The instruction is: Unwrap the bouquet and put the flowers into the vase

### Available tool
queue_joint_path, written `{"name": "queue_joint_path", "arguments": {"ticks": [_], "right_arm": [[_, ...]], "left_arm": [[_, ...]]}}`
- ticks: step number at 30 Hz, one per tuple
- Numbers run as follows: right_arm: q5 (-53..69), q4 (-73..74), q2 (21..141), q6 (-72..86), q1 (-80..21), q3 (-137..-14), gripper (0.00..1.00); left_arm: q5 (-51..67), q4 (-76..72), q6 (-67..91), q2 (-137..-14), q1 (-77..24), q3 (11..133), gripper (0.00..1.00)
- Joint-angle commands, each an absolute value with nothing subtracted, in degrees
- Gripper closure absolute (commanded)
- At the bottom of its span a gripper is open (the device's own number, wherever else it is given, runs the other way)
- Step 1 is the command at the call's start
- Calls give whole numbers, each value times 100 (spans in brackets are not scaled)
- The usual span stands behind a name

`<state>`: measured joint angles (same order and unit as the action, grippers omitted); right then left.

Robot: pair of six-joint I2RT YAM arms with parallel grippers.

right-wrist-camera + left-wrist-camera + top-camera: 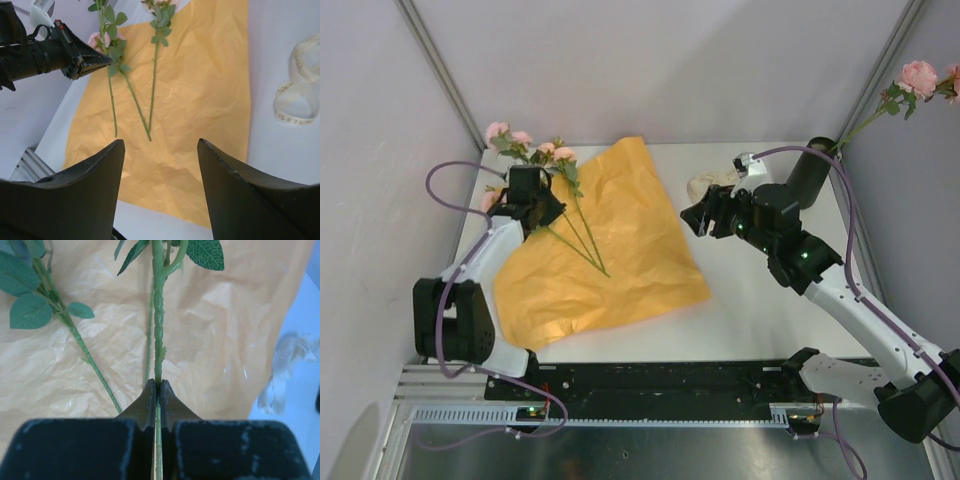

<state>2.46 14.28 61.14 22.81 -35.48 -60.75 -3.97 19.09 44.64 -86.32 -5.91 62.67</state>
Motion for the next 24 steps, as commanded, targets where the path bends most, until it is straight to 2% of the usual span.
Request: {"name": "queue_joint_path", "arguments": {"ticks": [1, 10, 14, 24], "right_arm": [[765, 823, 6232, 2861, -3566, -6086, 34], [1587, -136, 6750, 3890, -3667, -6085, 30], [1675, -645, 7028, 4113, -3849, -6083, 29], [1610, -1863, 7966, 4616, -4225, -6094, 30]], "left_arm": [[183, 1770, 3548, -7609, -726, 6127, 100], [1686, 1860, 2429, -6084, -1188, 5489, 100], [2421, 1991, 2146, -5807, -1458, 5284, 100], [3288, 2102, 1661, -5626, -2183, 4927, 100]]}}
